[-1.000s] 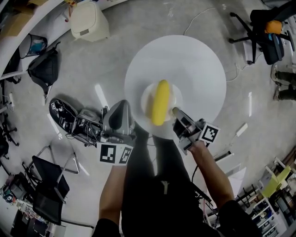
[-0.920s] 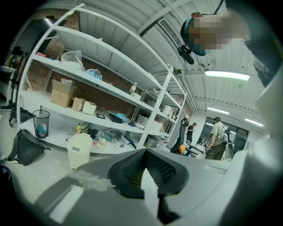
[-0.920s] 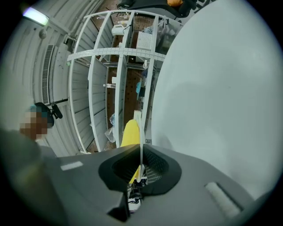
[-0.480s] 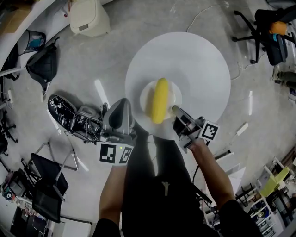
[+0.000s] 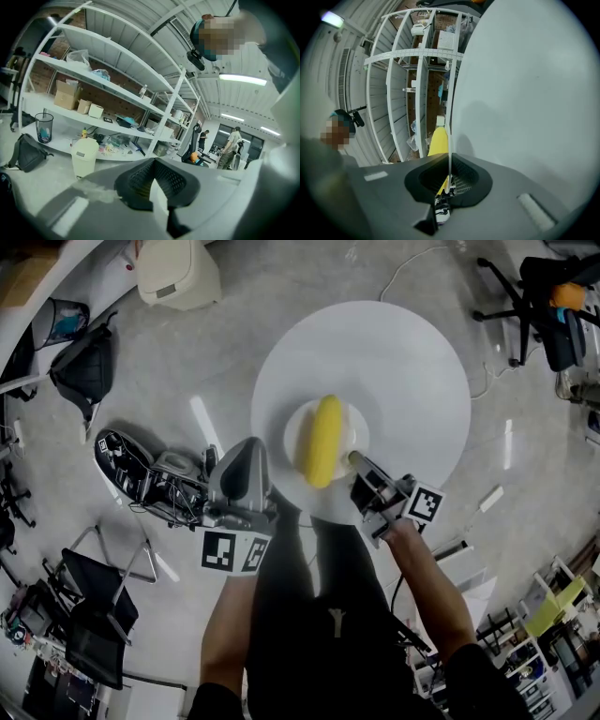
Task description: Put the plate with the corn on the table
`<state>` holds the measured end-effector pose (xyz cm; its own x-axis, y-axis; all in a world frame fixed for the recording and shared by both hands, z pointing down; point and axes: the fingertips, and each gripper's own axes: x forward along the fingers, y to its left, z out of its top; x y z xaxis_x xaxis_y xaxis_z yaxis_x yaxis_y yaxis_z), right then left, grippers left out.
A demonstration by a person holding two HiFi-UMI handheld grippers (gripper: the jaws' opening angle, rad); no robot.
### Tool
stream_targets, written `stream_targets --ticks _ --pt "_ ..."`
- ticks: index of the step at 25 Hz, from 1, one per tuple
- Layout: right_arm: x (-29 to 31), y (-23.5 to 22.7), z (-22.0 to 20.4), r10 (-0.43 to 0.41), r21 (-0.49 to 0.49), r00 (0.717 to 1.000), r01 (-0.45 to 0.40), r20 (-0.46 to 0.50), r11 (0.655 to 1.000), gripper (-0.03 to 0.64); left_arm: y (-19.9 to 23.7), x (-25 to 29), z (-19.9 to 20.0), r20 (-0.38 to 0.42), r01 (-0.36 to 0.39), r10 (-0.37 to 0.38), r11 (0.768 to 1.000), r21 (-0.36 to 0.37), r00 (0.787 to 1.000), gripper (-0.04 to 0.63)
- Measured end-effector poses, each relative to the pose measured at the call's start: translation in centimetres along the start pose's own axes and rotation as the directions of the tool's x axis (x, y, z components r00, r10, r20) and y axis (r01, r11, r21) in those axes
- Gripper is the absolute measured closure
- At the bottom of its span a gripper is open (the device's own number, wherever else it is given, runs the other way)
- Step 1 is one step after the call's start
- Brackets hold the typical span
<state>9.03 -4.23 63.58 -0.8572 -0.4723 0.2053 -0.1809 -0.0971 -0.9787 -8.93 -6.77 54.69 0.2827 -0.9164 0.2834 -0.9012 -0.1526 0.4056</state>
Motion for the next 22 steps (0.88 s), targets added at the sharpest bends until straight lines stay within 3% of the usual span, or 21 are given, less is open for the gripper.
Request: stream_targets --ticks 22 --pt "0.4 -1.6 -0.3 -0.031 0.015 0.999 0.031 -0.009 0.999 0.597 0.3 0.7 -1.0 -0.009 0.002 -0.002 1.000 -0.009 1.000 0.594"
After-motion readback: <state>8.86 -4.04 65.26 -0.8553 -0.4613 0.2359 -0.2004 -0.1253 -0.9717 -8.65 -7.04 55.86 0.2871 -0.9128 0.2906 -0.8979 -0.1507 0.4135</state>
